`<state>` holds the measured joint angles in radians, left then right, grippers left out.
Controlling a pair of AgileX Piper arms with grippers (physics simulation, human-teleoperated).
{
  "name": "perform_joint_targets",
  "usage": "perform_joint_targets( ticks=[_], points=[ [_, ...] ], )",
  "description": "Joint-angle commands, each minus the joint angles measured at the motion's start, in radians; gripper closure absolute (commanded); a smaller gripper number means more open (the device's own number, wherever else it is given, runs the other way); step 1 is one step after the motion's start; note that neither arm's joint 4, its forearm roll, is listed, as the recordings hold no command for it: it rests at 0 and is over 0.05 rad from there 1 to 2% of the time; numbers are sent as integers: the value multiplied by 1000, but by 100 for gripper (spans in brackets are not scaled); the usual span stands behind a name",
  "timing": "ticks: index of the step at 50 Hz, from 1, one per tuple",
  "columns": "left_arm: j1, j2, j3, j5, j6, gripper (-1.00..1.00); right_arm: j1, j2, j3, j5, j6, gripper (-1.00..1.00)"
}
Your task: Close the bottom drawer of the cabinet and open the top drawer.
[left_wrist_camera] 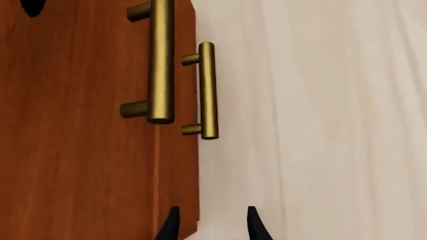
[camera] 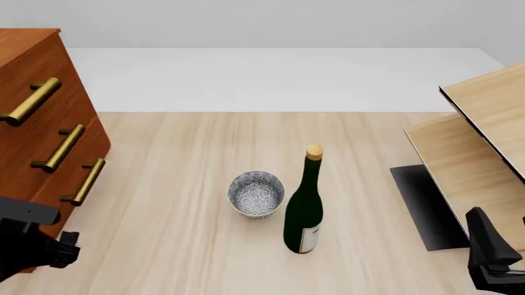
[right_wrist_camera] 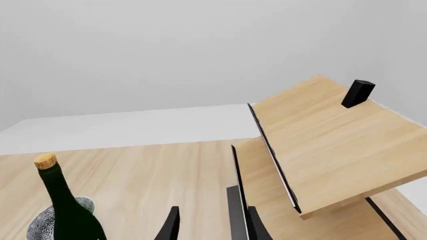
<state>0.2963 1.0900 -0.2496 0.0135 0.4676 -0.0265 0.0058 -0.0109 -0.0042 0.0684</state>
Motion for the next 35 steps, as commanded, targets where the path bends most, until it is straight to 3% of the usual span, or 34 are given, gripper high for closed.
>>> perform_joint_targets(
  ticks=[1,15,35],
  points=[
    [29,-7,1,-3,13,-100,-1,-1,-1,1,0,-100],
    [-10,-14,-20,30,-19,-100,-2,1,-2,1,0,-100],
    [-235,-47,-136,157,-151,-100,2,3,-5,0,3,-100]
  ],
)
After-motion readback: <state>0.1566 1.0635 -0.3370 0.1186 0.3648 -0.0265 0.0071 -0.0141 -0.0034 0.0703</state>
